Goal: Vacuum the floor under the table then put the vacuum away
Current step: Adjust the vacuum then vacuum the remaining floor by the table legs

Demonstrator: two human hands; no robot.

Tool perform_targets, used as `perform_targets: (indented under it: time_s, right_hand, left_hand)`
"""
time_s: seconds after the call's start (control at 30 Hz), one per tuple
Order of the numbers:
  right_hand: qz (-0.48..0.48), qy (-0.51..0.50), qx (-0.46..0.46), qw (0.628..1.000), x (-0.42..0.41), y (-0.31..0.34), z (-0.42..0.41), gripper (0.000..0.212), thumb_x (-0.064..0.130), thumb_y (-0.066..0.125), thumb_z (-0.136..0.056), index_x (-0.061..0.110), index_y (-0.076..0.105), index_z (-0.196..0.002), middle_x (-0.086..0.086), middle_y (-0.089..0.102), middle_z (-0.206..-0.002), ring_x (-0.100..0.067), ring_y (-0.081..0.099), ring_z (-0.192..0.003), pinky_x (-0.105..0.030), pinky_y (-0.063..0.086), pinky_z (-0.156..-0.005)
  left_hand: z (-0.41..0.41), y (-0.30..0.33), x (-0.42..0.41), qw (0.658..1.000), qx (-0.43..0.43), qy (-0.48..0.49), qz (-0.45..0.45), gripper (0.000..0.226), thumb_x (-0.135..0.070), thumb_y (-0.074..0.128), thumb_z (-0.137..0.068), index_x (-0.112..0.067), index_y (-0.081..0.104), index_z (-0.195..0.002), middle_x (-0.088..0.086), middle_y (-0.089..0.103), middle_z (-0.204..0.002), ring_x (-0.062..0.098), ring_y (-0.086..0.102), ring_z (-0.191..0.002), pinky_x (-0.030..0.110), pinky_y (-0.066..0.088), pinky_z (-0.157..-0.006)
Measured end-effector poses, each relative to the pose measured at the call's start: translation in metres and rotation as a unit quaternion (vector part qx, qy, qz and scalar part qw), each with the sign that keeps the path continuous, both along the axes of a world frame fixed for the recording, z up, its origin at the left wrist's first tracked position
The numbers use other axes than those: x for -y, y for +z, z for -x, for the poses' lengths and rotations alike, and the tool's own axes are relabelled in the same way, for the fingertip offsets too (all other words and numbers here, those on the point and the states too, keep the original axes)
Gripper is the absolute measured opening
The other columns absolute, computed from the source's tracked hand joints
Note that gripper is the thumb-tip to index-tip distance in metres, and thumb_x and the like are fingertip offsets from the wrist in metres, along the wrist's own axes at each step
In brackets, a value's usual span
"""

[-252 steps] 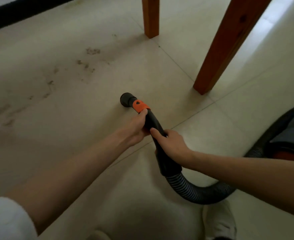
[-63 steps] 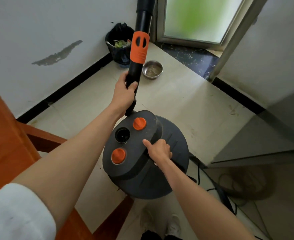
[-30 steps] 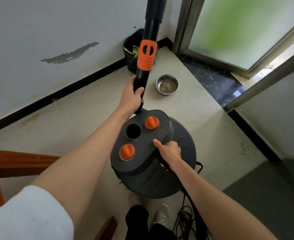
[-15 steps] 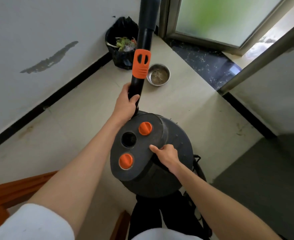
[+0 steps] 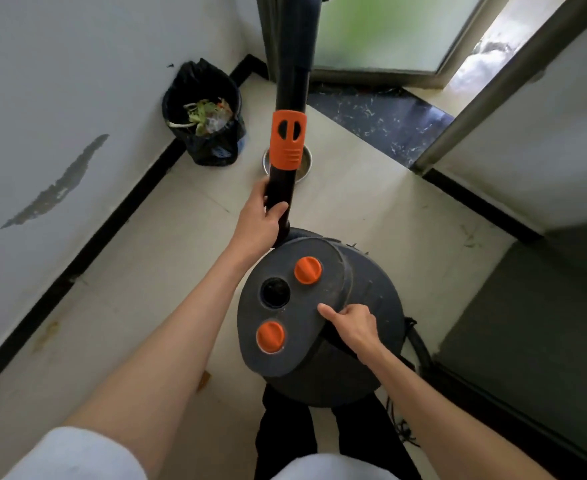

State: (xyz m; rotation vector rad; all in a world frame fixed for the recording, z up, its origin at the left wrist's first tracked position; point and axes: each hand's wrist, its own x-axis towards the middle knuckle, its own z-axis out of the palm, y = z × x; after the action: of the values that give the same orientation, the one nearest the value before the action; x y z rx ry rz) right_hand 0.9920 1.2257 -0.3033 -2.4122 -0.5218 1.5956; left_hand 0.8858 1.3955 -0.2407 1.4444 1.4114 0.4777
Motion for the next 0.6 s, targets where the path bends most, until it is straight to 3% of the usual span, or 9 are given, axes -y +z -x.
perform_targets:
  time_s: [0.3, 0.43, 0.6]
  right_hand:
    - [-0.014, -0.054, 0.005, 0.998, -0.036, -0.001, -0.016, 0.046, 0.048, 0.064, -0.084, 0.015, 0.046, -0.059, 0.000, 0.053, -0.065, -0.024, 0.054, -0.081, -0.035, 0.042, -0.077]
    - [-0.013, -0.050, -0.002, 0.999, -0.041, -0.001, -0.020, 0.047, 0.051, 0.062, -0.084, 0.017, 0.045, -0.057, 0.002, 0.052, -0.063, -0.026, 0.054, -0.083, -0.039, 0.042, -0.087]
    - [0.008, -0.055, 0.001, 0.998, -0.044, -0.003, -0.017, 0.043, 0.058, 0.061, -0.082, 0.020, 0.051, -0.065, -0.004, 0.064, -0.085, -0.028, 0.058, -0.099, -0.043, 0.042, -0.095]
  left_hand:
    - [-0.044, 0.000, -0.045, 0.996, -0.015, -0.093, -0.012, 0.039, 0.001, 0.046, -0.094, 0.000, 0.040, -0.133, 0.003, 0.051, -0.112, 0.010, 0.047, -0.103, 0.011, 0.034, -0.078]
    - [-0.068, -0.003, -0.057, 0.989, -0.042, -0.141, -0.016, 0.040, -0.001, 0.046, -0.095, -0.004, 0.039, -0.133, 0.005, 0.052, -0.115, 0.014, 0.048, -0.105, 0.017, 0.035, -0.084]
    - [-0.090, -0.006, -0.072, 0.974, -0.053, -0.219, -0.006, 0.042, -0.003, 0.046, -0.095, -0.009, 0.037, -0.136, 0.001, 0.049, -0.115, 0.011, 0.045, -0.105, 0.018, 0.032, -0.087]
